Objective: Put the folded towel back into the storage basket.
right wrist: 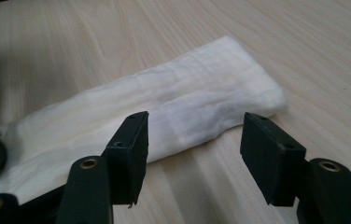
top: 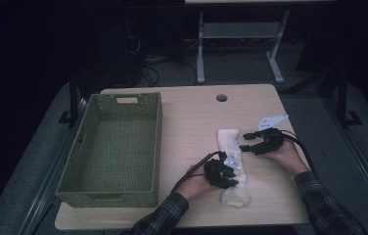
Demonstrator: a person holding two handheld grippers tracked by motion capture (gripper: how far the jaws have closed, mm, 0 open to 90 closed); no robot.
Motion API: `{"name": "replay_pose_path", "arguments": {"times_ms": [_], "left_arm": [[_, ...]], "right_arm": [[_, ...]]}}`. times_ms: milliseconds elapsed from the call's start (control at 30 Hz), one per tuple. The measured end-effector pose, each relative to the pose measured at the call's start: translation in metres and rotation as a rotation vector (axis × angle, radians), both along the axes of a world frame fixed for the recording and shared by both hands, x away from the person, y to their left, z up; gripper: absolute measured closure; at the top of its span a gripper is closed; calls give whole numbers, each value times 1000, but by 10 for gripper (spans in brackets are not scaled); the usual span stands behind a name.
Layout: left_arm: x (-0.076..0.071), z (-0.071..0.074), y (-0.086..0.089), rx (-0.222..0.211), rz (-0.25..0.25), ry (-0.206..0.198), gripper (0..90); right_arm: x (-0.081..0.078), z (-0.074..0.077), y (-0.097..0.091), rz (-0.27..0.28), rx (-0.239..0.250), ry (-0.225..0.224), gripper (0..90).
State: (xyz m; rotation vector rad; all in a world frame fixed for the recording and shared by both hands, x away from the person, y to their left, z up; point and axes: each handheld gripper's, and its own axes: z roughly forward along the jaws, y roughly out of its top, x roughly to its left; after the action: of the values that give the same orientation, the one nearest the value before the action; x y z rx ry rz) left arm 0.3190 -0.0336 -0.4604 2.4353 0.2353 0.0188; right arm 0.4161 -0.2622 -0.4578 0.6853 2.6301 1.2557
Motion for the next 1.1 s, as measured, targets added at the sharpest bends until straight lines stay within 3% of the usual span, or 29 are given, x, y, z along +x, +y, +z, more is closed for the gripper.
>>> {"name": "replay_pose_path", "arguments": {"times_ms": [100, 433, 933, 1100], "left_arm": [[-2, 1, 1, 4, -5, 3, 805], [-21, 8, 16, -24, -31, 46, 823], [-51, 12, 28, -47, -62, 90, 824], [-52, 12, 27, -52, -61, 97, 823]], "right_arm": [[0, 1, -1, -2, 1, -2, 416], [1, 3, 0, 19, 21, 5, 412], [10, 5, 34, 160, -3, 8, 424], [13, -3, 43, 195, 9, 41, 439]]}}
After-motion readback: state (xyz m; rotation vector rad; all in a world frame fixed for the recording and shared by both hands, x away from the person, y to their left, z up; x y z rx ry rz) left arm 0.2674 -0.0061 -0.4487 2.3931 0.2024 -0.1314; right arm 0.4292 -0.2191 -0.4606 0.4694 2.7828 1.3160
